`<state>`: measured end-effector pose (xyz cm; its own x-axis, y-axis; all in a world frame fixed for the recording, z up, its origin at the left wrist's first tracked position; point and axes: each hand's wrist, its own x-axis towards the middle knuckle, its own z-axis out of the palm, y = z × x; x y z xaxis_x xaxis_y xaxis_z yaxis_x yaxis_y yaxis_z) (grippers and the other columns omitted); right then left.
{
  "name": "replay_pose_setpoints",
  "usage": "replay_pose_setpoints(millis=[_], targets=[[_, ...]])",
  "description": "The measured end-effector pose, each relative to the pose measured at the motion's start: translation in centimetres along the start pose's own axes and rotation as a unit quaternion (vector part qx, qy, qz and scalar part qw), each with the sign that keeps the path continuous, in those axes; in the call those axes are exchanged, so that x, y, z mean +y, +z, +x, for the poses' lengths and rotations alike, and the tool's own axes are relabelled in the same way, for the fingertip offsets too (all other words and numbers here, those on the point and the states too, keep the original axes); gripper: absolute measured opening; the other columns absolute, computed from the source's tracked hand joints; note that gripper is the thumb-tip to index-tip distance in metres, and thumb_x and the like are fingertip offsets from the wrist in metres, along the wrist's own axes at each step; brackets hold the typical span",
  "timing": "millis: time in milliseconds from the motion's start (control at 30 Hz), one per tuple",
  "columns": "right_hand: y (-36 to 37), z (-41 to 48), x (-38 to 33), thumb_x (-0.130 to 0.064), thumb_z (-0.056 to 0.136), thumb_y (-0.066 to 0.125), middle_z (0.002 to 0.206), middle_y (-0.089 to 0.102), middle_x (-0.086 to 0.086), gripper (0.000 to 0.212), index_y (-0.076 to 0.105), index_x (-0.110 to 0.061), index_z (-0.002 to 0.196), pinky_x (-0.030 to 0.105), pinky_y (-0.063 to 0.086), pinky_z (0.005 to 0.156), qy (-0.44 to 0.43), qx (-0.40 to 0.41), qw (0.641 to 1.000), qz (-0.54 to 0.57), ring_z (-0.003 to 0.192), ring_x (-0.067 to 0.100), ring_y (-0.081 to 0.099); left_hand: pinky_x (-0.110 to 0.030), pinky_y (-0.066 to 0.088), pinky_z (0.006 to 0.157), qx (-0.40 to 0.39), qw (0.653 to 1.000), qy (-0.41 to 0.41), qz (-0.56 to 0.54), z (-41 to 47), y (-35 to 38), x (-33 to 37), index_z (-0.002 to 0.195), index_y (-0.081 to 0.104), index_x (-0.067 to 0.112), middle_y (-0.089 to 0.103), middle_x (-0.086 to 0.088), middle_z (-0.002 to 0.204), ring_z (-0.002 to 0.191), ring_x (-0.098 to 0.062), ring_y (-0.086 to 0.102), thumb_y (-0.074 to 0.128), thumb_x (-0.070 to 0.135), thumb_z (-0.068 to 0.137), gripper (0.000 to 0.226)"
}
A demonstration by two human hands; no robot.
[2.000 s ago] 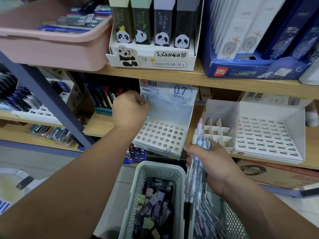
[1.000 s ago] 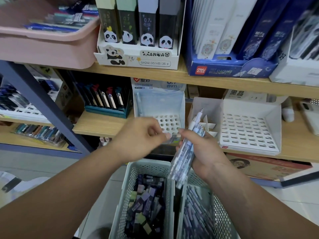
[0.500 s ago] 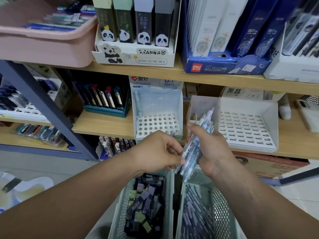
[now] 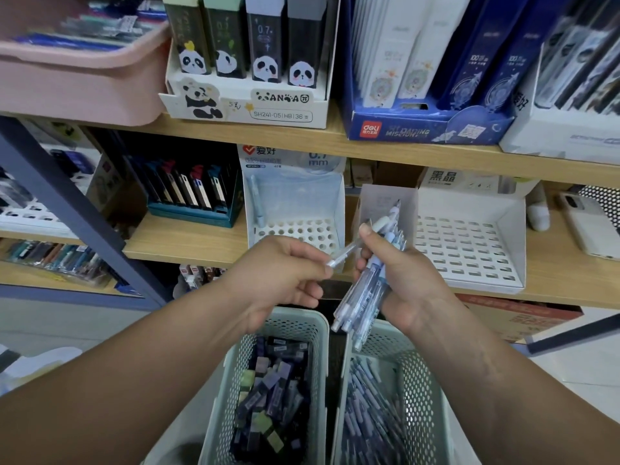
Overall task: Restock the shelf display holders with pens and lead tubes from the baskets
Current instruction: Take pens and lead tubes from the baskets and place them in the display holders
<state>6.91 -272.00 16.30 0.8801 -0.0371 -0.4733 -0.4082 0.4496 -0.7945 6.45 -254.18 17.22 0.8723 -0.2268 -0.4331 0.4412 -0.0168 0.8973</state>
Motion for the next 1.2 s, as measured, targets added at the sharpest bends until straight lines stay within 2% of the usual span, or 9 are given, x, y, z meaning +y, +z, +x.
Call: replay_pose_setpoints(millis=[267,433,567,733,800,867,1000,1100,1200], targets=[[0.0,-0.1,0.4,-0.014,0.084,0.08,0.064,0.06,0.0,0.016,0.065,-0.014,0.089,0.031,0.052,0.056,0.026,0.002,1.0,-0.003,0.052,0.012,0.055,-0.032,0.059,0.055,0.065,0.996,0.026,-0.052,0.0,-1.7,0.8,0.106,0.065,0.006,0.068,-0.008,0.067,0.061,-0.025,0.07,0.062,0.01,0.098,0.009],[-0.2,0.1,0.7,-0.013,0.084,0.08,0.062,0.059,0.0,0.017,0.065,-0.013,0.091,0.031,0.053,0.056,0.032,0.014,0.999,-0.032,0.05,0.014,0.054,-0.028,0.056,0.051,0.205,0.97,0.132,0.014,1.2,-4.0,0.8,0.089,0.071,0.006,0.065,-0.004,0.061,0.051,-0.018,0.063,0.068,0.005,0.093,0.005],[0.1,0.3,1.2,-0.014,0.081,0.082,0.063,0.06,0.001,0.03,0.062,-0.013,0.103,0.032,0.054,0.058,0.036,0.017,0.998,-0.052,0.054,0.015,0.056,-0.026,0.052,0.048,0.243,0.952,0.185,0.015,2.1,-5.5,1.4,0.091,0.073,0.009,0.062,0.0,0.058,0.047,-0.016,0.059,0.069,0.009,0.093,0.004],[0.2,0.3,1.5,-0.014,0.081,0.082,0.064,0.059,0.001,0.026,0.063,-0.013,0.099,0.032,0.053,0.057,0.03,0.011,0.998,-0.061,0.053,0.015,0.056,-0.037,0.056,0.062,0.288,0.912,0.268,0.119,3.3,-6.9,2.1,0.094,0.076,0.019,0.062,-0.005,0.08,0.061,-0.017,0.055,0.066,0.013,0.096,0.012],[0.0,0.3,1.5,-0.014,0.081,0.082,0.064,0.06,0.001,0.026,0.063,-0.014,0.098,0.033,0.053,0.06,0.026,0.013,0.997,-0.065,0.054,0.015,0.057,-0.041,0.059,0.071,0.299,0.894,0.291,0.163,3.6,-7.2,2.3,0.096,0.078,0.017,0.063,-0.01,0.098,0.072,-0.022,0.06,0.069,0.014,0.094,0.01],[0.0,0.2,1.4,-0.013,0.08,0.083,0.065,0.061,0.001,0.027,0.064,-0.014,0.099,0.033,0.053,0.061,0.02,0.018,0.997,-0.066,0.055,0.015,0.058,-0.035,0.06,0.073,0.306,0.887,0.301,0.171,3.8,-7.3,2.3,0.096,0.078,0.018,0.066,-0.005,0.104,0.078,-0.024,0.067,0.071,0.013,0.092,0.009],[0.3,0.1,1.5,-0.012,0.082,0.08,0.064,0.059,0.001,0.026,0.062,-0.013,0.101,0.032,0.053,0.059,0.02,0.016,0.997,-0.067,0.054,0.015,0.057,-0.03,0.059,0.072,0.32,0.869,0.312,0.211,4.2,-7.5,2.2,0.097,0.071,0.033,0.073,0.005,0.081,0.074,-0.015,0.07,0.072,0.014,0.089,0.02],[0.2,0.0,1.5,-0.011,0.083,0.08,0.063,0.059,0.001,0.025,0.061,-0.012,0.101,0.032,0.054,0.058,0.019,0.016,0.997,-0.069,0.053,0.014,0.056,-0.032,0.06,0.073,0.318,0.862,0.329,0.217,4.5,-7.7,2.2,0.099,0.069,0.03,0.07,0.01,0.084,0.076,-0.018,0.07,0.072,0.011,0.089,0.021],[0.1,0.0,1.3,-0.01,0.083,0.08,0.063,0.059,0.001,0.025,0.062,-0.011,0.101,0.032,0.054,0.059,0.016,0.024,0.997,-0.072,0.053,0.014,0.056,-0.025,0.056,0.058,0.292,0.883,0.325,0.169,4.6,-7.7,2.3,0.092,0.068,0.028,0.069,0.004,0.08,0.065,-0.014,0.071,0.07,0.009,0.091,0.02]])
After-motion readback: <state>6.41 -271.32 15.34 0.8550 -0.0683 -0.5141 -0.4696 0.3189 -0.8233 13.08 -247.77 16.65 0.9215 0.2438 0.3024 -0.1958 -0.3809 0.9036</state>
